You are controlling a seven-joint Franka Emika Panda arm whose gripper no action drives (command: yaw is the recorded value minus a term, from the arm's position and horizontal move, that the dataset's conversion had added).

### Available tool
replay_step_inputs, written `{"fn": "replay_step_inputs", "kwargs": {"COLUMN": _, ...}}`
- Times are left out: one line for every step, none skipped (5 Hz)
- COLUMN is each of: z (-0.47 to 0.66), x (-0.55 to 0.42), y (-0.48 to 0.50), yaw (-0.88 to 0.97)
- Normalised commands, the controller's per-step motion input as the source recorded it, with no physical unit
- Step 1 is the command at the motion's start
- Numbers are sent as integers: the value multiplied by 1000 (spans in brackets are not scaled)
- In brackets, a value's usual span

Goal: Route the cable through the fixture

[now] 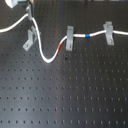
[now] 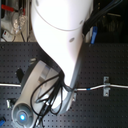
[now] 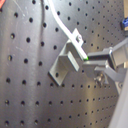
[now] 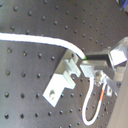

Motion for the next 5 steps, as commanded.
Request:
{"fn": "replay_step_inputs", "kwargs": {"z": 267, "x": -213, "y": 196, "yaw": -391}}
{"fn": "replay_step_inputs", "kwargs": {"z": 279, "x": -31, "y": 190, "yaw": -243}}
{"fn": "replay_step_inputs", "kwargs": {"z": 130, "x": 80, "y": 168, "yaw": 60}}
{"fn": "replay_step_inputs", "kwargs": {"z": 88, "x": 1, "y": 2, "yaw": 237}}
{"fn": "replay_step_inputs", "kwargs": {"z": 152, "x": -74, "y": 33, "yaw": 300}}
